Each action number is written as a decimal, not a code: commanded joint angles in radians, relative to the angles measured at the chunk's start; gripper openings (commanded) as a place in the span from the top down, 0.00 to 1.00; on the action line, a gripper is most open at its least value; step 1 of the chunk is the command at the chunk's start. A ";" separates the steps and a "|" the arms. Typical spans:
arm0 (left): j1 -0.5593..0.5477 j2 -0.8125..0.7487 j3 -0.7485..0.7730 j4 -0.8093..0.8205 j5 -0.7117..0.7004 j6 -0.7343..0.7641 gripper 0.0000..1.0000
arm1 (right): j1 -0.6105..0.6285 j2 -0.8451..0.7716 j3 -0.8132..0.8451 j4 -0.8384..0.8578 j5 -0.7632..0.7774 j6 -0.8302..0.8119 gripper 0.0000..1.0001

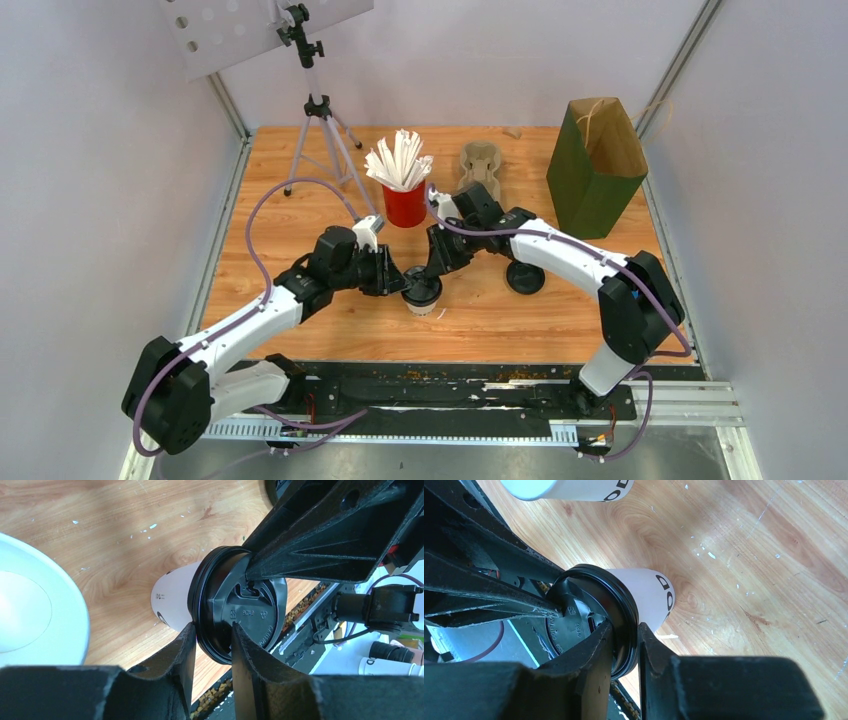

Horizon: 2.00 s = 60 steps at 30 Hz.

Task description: Pack the takeout coffee

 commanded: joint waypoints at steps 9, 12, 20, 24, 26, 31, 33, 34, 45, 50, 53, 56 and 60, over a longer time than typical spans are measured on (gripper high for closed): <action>-0.031 0.006 -0.027 0.055 0.000 -0.018 0.59 | -0.019 -0.033 -0.005 -0.009 0.003 0.009 0.66; -0.031 -0.013 0.000 0.087 0.012 -0.045 0.52 | -0.019 -0.065 0.041 -0.052 0.023 -0.009 0.51; -0.029 -0.114 0.214 -0.130 -0.141 0.043 0.39 | 0.001 -0.186 0.027 -0.063 0.081 -0.073 0.17; -0.028 -0.187 0.320 -0.260 -0.262 0.108 0.36 | 0.061 -0.210 0.037 -0.074 0.180 -0.116 0.09; -0.029 -0.233 0.360 -0.320 -0.351 0.143 0.34 | 0.083 -0.208 0.051 -0.085 0.216 -0.121 0.04; -0.028 -0.358 0.409 -0.514 -0.586 0.174 0.33 | 0.148 -0.190 0.067 -0.102 0.310 -0.148 0.00; -0.029 -0.408 0.406 -0.566 -0.641 0.178 0.33 | 0.169 -0.175 0.072 -0.109 0.349 -0.156 0.00; -0.028 -0.433 0.396 -0.579 -0.653 0.181 0.33 | 0.176 -0.163 0.077 -0.115 0.358 -0.157 0.00; -0.028 -0.660 0.251 -0.607 -0.703 0.233 0.34 | 0.234 -0.068 0.123 -0.122 0.391 -0.151 0.00; -0.028 -0.690 0.237 -0.620 -0.717 0.254 0.34 | 0.254 -0.048 0.121 -0.140 0.457 -0.152 0.02; -0.028 -0.699 0.233 -0.626 -0.723 0.260 0.34 | 0.265 -0.038 0.111 -0.141 0.462 -0.151 0.04; -0.029 -0.703 0.225 -0.630 -0.726 0.257 0.34 | 0.267 -0.035 0.095 -0.133 0.462 -0.141 0.09; -0.028 -0.710 0.214 -0.627 -0.728 0.251 0.34 | 0.267 -0.038 0.075 -0.116 0.458 -0.138 0.17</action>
